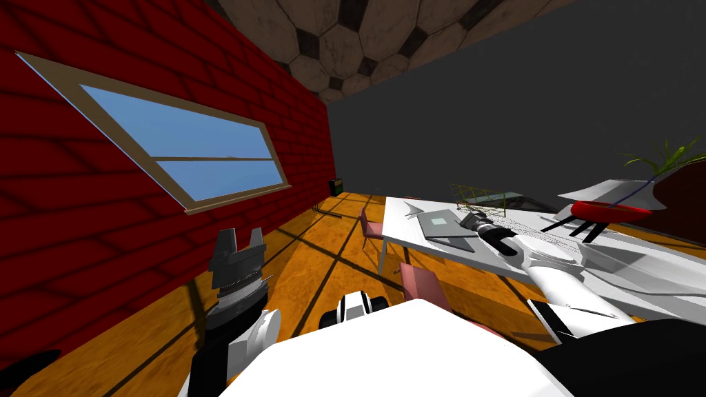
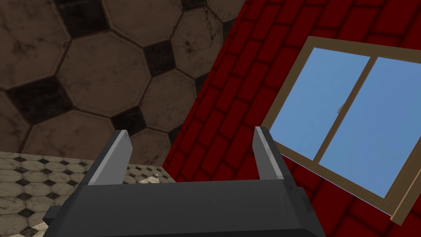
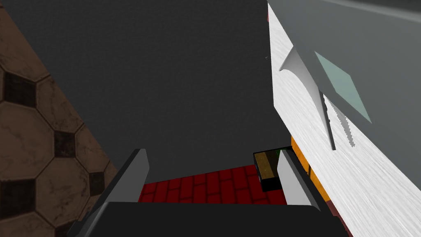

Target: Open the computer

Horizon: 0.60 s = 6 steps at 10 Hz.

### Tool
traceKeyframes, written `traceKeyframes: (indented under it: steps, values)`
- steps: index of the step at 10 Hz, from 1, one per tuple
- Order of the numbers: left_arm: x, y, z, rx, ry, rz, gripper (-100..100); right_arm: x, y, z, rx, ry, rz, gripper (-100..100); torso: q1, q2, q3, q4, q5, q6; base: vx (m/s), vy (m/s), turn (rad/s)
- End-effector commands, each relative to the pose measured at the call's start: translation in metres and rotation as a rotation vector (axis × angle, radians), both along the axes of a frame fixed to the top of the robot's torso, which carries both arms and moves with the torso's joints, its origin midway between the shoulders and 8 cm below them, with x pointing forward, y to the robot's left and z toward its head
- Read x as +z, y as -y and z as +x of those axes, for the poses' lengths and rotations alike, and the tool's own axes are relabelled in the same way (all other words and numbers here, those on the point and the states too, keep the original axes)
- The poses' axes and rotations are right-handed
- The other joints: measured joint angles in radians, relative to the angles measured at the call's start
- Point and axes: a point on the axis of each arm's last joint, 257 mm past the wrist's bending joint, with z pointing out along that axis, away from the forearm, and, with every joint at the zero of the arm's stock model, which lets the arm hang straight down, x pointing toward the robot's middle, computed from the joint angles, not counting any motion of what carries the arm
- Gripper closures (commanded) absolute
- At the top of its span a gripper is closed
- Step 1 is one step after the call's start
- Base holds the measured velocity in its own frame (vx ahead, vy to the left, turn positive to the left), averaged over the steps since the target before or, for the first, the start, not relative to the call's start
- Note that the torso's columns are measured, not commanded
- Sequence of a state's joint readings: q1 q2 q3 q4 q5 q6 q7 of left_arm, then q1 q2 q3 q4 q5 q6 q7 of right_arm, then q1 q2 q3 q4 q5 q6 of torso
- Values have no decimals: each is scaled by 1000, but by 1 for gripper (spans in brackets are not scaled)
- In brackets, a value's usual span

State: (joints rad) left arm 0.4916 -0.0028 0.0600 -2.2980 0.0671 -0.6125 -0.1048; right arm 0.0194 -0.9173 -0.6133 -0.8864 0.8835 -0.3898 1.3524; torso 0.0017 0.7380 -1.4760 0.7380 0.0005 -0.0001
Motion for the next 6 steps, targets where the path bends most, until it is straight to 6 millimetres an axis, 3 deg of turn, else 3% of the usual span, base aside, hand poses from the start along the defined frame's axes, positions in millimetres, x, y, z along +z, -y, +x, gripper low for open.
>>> traceKeyframes:
  steps: [1, 5, 6]
  values:
    - [0, 0, 0, 0, 0, 0, 0, 14, 10, -3, -5, 1, 3, -100, -1, 0, 0, 0, 0, 0, -4, 32, 14]
    - [0, 0, 0, 0, 0, 0, 0, 42, 25, -8, -14, 1, 3, -100, -2, 0, 0, 0, -1, 0, -6, 27, 22]
    - [0, 0, 0, 0, 0, 0, 0, 38, 21, -6, -10, -2, -2, -100, -1, 0, 0, 0, 0, 0, -3, 16, 5]
